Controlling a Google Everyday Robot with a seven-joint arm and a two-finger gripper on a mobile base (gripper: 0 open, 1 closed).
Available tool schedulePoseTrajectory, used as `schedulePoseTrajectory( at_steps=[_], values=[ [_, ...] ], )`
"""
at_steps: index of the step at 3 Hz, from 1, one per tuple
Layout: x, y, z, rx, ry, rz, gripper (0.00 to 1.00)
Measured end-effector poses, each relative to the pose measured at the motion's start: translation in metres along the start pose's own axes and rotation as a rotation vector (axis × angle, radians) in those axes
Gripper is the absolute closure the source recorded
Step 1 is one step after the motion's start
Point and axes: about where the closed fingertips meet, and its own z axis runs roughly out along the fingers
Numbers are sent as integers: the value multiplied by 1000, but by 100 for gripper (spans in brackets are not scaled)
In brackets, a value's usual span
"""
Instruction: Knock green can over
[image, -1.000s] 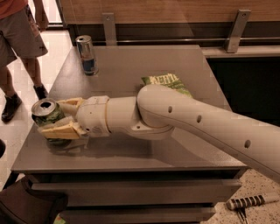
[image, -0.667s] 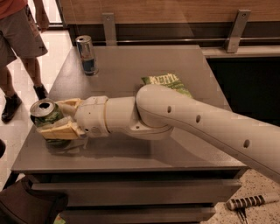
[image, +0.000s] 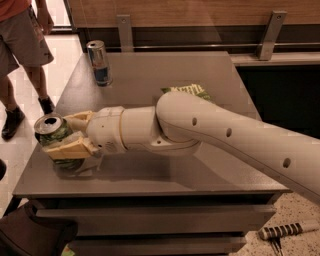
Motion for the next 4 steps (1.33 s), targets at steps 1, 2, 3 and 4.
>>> schedulePoseTrajectory(
  at_steps=[1,2,3,4],
  values=[
    [-4,-9,-18,12,94,-7,100],
    [-7,-21,-41,28,219,-18,100],
    [-5,-31,-58,41,349,-22,100],
    [1,-37,-68,60,486,-21,100]
  ],
)
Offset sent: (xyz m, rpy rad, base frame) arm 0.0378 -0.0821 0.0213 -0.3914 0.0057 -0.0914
